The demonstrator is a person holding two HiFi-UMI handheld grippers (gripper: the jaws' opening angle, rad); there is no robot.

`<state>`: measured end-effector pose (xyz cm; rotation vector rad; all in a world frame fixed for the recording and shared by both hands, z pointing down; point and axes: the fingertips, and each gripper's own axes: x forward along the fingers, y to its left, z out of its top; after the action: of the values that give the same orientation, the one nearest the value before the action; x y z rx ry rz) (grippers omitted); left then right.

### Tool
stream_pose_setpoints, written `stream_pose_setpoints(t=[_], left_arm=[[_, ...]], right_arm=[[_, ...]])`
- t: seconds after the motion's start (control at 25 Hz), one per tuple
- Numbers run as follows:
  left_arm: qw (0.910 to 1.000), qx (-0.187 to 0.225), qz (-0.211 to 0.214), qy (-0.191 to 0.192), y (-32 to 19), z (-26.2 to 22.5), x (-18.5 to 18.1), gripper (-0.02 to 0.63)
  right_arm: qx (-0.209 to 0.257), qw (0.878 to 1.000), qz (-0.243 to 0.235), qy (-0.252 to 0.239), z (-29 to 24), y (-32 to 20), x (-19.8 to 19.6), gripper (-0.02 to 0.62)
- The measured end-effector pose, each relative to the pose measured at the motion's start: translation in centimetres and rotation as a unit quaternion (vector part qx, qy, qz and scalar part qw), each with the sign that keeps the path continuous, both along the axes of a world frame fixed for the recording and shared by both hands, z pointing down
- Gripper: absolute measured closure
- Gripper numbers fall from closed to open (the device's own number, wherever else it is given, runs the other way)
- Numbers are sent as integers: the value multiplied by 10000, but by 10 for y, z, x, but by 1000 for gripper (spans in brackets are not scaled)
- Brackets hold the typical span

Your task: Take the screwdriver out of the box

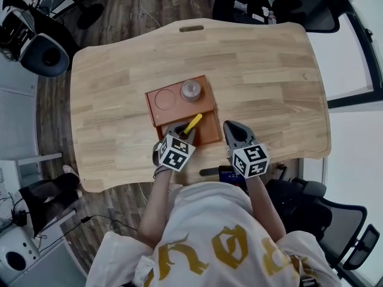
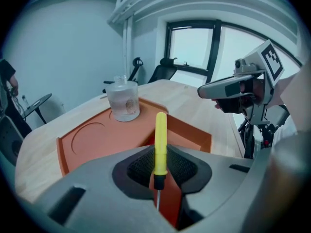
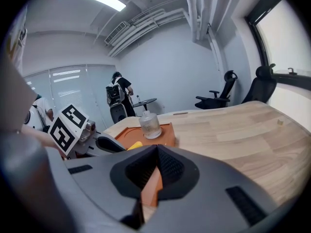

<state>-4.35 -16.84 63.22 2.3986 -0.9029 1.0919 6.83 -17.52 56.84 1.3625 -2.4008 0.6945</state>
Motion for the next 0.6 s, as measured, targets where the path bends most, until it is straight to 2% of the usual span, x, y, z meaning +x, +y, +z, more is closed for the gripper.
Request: stream_pose_setpoints(t=[0.32, 0.6], left_arm=[[9969, 457, -142, 617, -1, -36, 1, 529], [9889, 765, -381, 1219, -2, -64, -2, 529]], right_arm=[[181, 9998, -16, 12, -13, 5, -3, 584], [330, 9994, 73, 81, -25, 8, 1, 584]])
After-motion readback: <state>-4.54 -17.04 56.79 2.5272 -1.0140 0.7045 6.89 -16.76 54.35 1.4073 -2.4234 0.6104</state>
